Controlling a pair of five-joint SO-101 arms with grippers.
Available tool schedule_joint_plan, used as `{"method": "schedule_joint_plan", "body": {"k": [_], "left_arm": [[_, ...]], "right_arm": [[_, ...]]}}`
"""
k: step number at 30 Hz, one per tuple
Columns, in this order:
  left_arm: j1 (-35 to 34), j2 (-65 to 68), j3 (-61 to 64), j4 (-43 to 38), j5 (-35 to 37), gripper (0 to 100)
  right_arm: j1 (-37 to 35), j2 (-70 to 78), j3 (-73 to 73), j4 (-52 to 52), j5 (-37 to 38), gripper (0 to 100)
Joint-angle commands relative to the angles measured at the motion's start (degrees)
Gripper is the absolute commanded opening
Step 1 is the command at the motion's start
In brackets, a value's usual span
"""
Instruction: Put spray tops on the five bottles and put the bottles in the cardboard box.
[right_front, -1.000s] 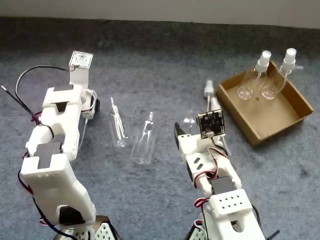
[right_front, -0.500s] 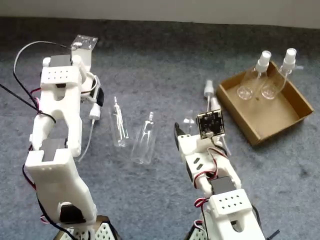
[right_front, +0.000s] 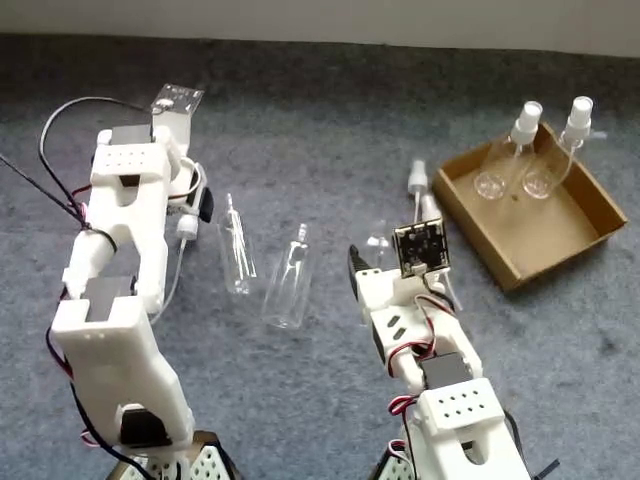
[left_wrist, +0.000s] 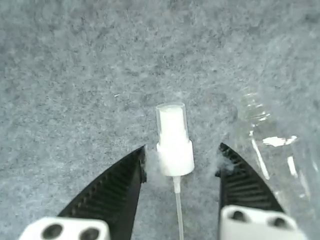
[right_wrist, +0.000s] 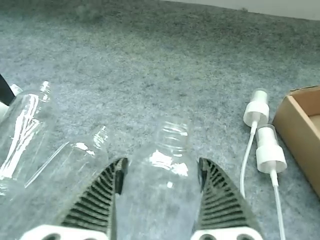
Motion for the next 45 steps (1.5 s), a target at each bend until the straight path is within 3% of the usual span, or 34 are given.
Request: {"method": "schedule_joint_plan", "body": {"k": [1, 12, 23, 32, 45], "left_arm": [[-0.1, -0.4, -0.4, -0.9, -0.2, 21], [-0.6, 8.9, -6.2, -0.7, 0.0, 21], [-1.9, 17.1, -26.4, 14.2, 0.0, 21], [-1.7, 17.0, -30.2, 22.1, -0.1, 21], [-2.0, 17.6, -29.6, 18.8, 0.0, 21]], "right_arm": [[-0.3, -1.2, -0.7, -1.5, 0.5, 3.5], [-0.3, -1.2, -0.7, -1.5, 0.5, 3.5], [-0.3, -1.2, -0.7, -1.5, 0.5, 3.5], [-0.3, -1.2, -0.7, -1.5, 0.5, 3.5], [-0.3, -1.2, -0.7, -1.5, 0.5, 3.5]]}}
